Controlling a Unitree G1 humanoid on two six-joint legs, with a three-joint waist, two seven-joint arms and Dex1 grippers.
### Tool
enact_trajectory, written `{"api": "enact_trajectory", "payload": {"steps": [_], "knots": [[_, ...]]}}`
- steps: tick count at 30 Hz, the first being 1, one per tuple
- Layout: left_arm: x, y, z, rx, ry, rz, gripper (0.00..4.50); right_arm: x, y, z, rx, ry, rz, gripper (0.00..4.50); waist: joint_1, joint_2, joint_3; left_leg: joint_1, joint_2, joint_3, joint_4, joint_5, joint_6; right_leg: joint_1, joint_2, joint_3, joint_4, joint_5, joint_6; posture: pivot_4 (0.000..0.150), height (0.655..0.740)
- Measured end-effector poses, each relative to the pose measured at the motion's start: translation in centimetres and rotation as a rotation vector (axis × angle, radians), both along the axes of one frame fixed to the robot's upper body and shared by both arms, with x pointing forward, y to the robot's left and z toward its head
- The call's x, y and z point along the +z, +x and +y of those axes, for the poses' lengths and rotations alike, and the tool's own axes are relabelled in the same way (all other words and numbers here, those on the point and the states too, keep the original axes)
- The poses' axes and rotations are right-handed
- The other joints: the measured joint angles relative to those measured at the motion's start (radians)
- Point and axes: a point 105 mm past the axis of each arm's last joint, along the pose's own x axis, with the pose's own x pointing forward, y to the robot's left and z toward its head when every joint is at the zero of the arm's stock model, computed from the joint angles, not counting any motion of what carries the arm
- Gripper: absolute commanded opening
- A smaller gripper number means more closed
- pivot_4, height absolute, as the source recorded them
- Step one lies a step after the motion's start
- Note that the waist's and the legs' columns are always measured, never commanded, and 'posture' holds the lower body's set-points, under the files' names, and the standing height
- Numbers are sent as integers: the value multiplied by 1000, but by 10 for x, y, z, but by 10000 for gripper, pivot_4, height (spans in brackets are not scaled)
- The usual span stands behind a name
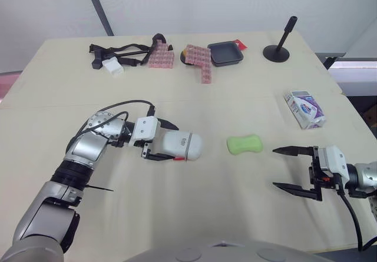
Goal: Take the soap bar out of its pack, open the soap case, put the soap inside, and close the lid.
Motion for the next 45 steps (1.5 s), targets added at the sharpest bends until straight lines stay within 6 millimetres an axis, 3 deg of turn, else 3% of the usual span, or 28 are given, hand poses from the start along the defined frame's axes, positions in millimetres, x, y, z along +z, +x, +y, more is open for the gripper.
{"api": "enact_trajectory", "payload": {"steps": [27,31,42,45], "knots": [[-6,-1,-3,-4,-7,-11,45000,-1,2,0,-13,2,0,44865,-1,0,0,0,0,0,0,0,1,0,-2,-5,0,-1,-2,1500,7400],[-6,-1,-3,-9,-8,-20,34667,-1,2,0,-14,2,0,45000,0,0,0,0,0,0,0,0,1,0,-2,-5,0,-1,-2,1500,7400],[-6,0,-5,-10,-14,-48,34666,1,4,0,-38,14,2,45000,-1,0,0,0,0,0,0,0,1,0,-2,-6,0,-1,-2,1500,7400],[-4,1,-8,-7,-33,-58,34666,9,10,4,-64,68,16,45000,-1,0,0,0,0,0,0,1,1,0,-2,-6,0,-1,-2,1500,7400]]}}
